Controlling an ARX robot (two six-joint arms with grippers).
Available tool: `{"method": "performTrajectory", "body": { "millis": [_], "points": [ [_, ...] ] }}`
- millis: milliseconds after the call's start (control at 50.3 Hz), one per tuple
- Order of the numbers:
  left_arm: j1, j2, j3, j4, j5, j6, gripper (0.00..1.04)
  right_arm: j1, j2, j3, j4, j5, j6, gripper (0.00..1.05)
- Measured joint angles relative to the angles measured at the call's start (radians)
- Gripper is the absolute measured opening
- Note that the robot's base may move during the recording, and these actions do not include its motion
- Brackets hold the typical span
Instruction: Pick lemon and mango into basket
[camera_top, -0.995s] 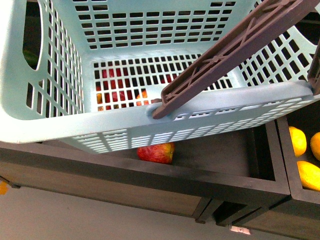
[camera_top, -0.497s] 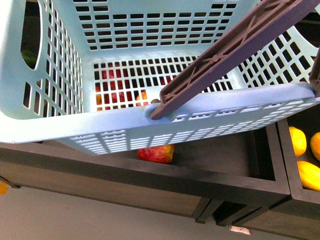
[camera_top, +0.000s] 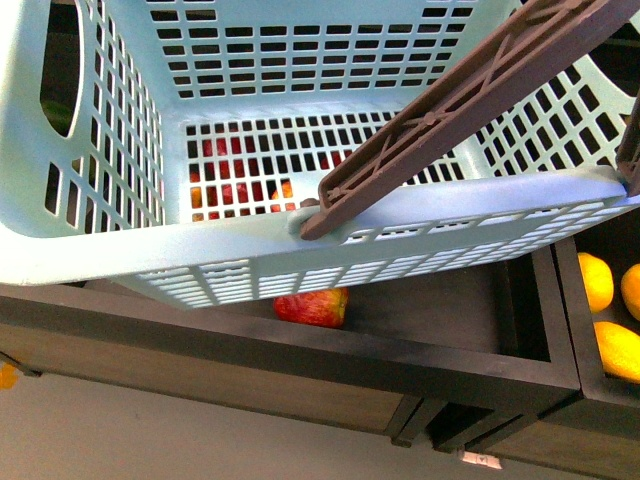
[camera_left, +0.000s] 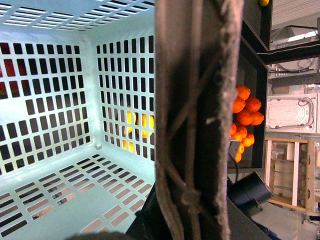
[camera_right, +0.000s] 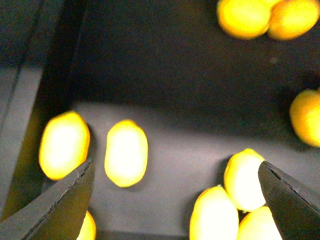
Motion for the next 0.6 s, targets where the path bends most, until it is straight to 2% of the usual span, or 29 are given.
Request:
{"method": "performTrajectory", "body": {
  "millis": [219, 597],
  "points": [
    [0.000, 0.000, 0.000, 0.000, -0.002, 0.000, 0.05, 0.056, 0.263, 0.163, -0.113, 0.026, -0.112, 0.96],
    [0.000, 0.000, 0.000, 0.000, -0.001, 0.000, 0.05, 0.097, 0.417, 0.312, -0.154, 0.052, -0.104, 0.96]
  ]
}}
